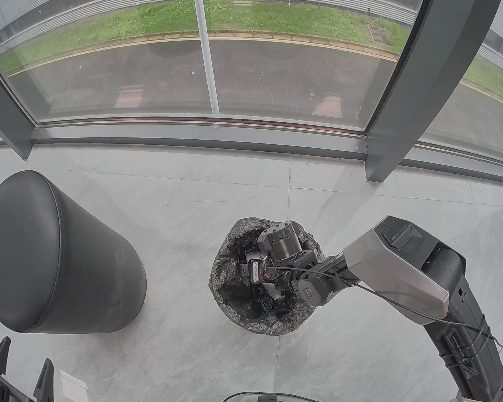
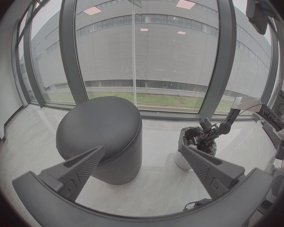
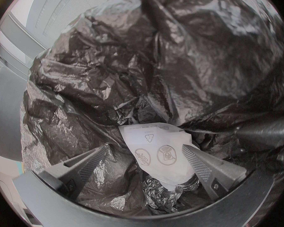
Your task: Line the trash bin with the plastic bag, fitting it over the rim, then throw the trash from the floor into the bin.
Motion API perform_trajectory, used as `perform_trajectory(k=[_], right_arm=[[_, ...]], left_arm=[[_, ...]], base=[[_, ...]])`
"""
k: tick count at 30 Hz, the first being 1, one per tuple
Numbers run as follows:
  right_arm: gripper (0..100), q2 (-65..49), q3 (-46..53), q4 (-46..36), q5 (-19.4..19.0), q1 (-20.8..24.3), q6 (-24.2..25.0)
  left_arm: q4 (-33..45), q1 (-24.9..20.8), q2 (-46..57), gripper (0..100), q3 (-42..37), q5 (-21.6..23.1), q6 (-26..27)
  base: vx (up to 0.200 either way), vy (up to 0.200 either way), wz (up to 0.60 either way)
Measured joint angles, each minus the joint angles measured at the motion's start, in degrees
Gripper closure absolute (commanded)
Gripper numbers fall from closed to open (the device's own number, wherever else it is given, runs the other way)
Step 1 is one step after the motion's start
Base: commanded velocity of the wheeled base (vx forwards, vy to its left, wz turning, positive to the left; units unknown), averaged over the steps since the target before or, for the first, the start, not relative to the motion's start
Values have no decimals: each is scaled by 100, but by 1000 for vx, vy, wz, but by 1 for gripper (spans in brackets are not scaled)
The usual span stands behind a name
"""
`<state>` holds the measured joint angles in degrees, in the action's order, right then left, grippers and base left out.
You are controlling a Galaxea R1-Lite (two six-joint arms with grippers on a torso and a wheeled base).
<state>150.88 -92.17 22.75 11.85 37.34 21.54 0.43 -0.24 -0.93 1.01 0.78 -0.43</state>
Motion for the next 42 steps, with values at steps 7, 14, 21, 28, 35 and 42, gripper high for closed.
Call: perform_trajectory(k=[7,14,21,28,35,42], right_arm=[[0,48,-52,2,5,0,21],[0,-107,-16,7,112,2,54],[0,-483,215,-23,167,52,57],[0,-931,1020,51,172,212,141],[0,-1629,1712,89,180,362,265],[0,-2334,2324,352,544,406,262]], left_arm=[[0,-2,0,0,0,0,-6],[-5,-2,0,0,0,1,-12],[-10,-2,0,0,0,0,-23],[-7,-2,0,0,0,-5,-55],[-10,-2,0,0,0,-10,-57],[-10,-2,0,0,0,-10,-35]], base=[[0,0,0],[0,0,0],[0,0,0],[0,0,0],[0,0,0],[0,0,0]])
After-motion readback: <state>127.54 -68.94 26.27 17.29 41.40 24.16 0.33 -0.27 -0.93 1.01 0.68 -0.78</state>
